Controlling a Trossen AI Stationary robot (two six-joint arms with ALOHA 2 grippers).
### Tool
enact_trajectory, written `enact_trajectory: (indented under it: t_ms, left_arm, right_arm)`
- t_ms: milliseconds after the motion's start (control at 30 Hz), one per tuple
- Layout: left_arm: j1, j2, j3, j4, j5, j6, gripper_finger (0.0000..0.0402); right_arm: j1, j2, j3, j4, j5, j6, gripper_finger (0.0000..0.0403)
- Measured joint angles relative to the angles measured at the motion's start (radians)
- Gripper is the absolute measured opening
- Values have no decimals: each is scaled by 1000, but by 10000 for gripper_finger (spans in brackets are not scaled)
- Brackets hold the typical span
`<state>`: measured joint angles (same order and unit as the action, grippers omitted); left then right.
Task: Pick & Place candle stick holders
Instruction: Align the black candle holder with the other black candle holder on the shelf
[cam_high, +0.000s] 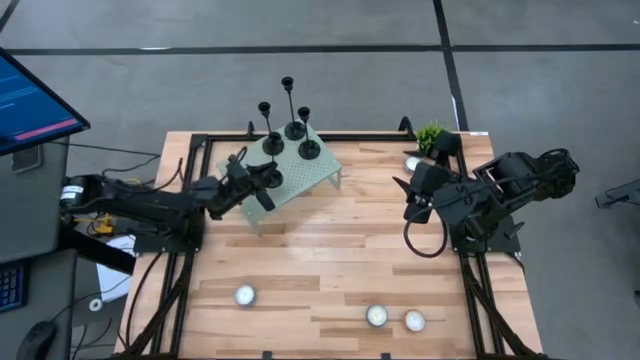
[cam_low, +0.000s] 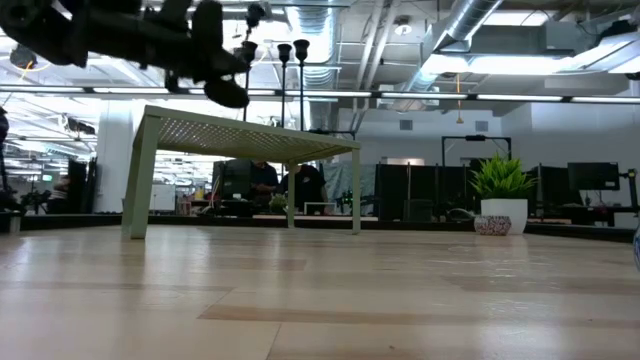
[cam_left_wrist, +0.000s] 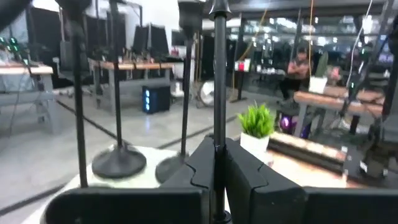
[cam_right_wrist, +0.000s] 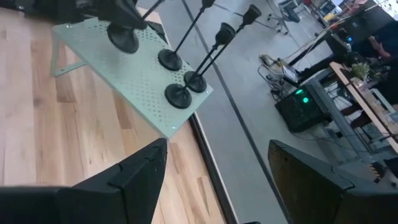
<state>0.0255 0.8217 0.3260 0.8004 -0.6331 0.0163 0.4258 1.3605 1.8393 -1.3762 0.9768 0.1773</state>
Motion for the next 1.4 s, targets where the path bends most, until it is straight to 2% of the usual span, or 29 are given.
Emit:
enact_trajectory:
  t_ms: [100, 400, 1200, 1400]
  left_arm:
    - [33, 45, 2, 21, 36, -34, 14]
    - [73, 152, 0, 93, 58, -67, 14]
    - [80, 227, 3, 124, 88, -82, 15]
    - [73, 213, 2, 119, 88, -77, 31]
  right_arm:
    - [-16, 0, 0, 0, 0, 5, 270]
    - [-38, 0, 0, 0, -7, 7, 270]
    - [-38, 0, 0, 0, -8, 8, 270]
    - [-38, 0, 0, 0, -8, 8, 270]
